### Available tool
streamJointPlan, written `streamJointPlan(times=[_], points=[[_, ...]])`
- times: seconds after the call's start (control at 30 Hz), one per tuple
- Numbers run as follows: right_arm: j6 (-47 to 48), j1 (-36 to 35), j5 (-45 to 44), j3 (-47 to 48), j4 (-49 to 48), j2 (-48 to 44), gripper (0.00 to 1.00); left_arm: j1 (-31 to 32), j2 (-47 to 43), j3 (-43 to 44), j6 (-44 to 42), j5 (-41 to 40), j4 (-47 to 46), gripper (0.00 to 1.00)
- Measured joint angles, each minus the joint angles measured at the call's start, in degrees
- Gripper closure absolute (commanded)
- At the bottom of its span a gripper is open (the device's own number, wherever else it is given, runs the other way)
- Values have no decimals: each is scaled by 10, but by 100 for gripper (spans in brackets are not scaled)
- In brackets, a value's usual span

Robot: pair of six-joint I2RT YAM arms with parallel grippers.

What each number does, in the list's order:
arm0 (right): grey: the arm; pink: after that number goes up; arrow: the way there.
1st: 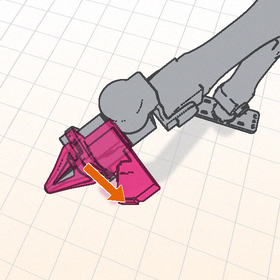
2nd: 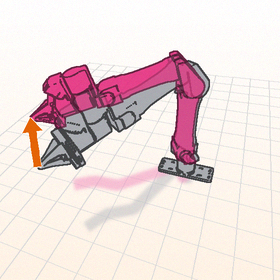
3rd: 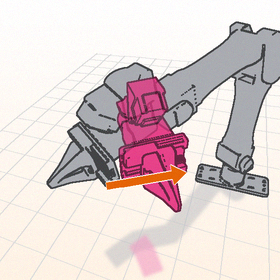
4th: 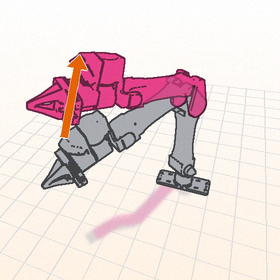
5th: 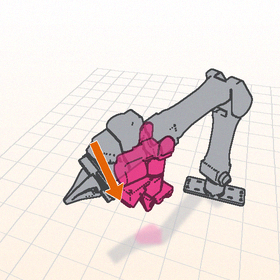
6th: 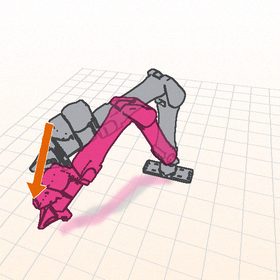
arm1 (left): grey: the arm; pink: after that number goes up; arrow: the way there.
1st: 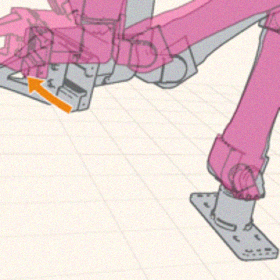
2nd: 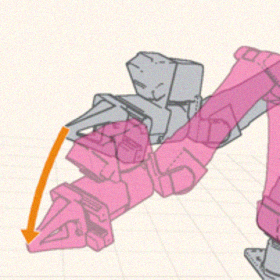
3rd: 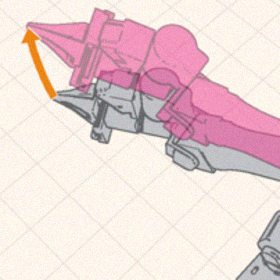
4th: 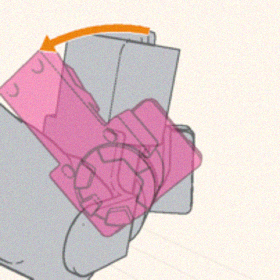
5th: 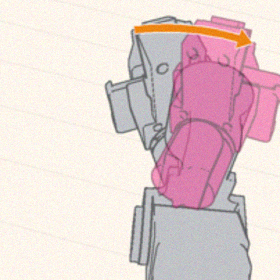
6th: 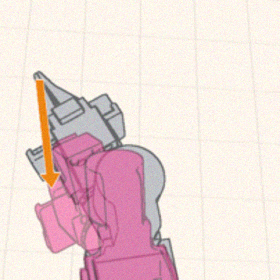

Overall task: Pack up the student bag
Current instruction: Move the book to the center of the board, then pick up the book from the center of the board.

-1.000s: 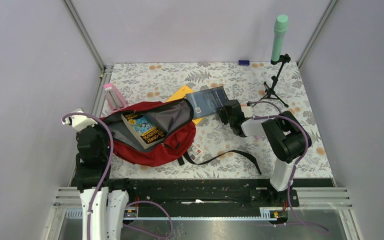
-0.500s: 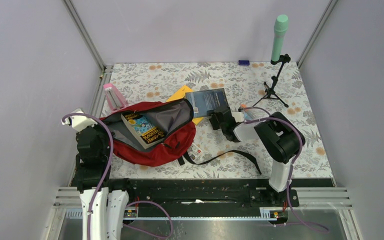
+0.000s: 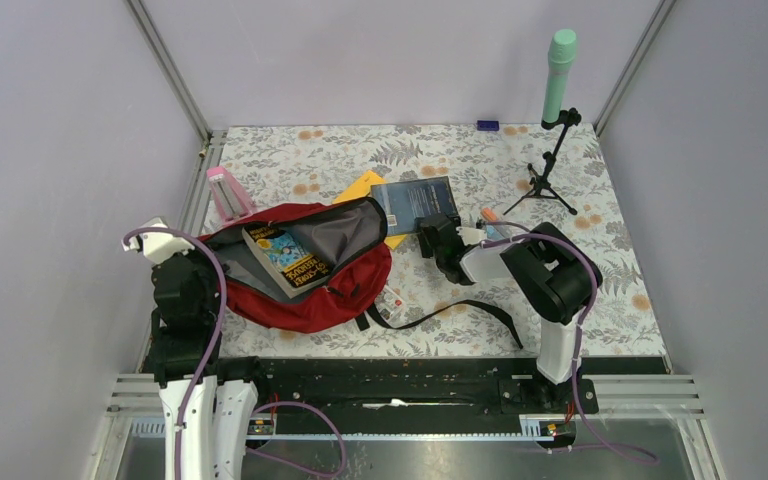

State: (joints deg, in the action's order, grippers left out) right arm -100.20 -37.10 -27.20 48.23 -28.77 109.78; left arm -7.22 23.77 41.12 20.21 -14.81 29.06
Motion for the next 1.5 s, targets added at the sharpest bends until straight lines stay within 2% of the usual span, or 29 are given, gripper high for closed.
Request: streamJointPlan(times=[0.07, 0.23, 0.4, 0.47, 0.67, 1.0, 1.23, 1.5], points=[[-2, -3, -9, 4, 9, 0, 59, 0, -2, 0, 0, 0, 0, 100], [-15, -8, -25, 11, 27, 3, 68, 0, -5, 0, 0, 0, 0, 100], [-24, -11, -40, 12, 24, 3, 94, 0, -6, 0, 0, 0, 0, 100], [-19, -11, -45, 5, 9, 3, 100, 0, -8, 0, 0, 0, 0, 100], [57, -12, -64, -39, -19, -33, 100, 0, -12, 0, 0, -1, 1, 100], [400, -15, -92, -108, -33, -204, 100, 0, -12, 0, 0, 0, 0, 100], [615, -16, -53, -125, -47, -302, 100, 0, -12, 0, 0, 5, -1, 100], [756, -16, 4, -115, 9, -406, 100, -2, -12, 0, -5, 57, -13, 100]])
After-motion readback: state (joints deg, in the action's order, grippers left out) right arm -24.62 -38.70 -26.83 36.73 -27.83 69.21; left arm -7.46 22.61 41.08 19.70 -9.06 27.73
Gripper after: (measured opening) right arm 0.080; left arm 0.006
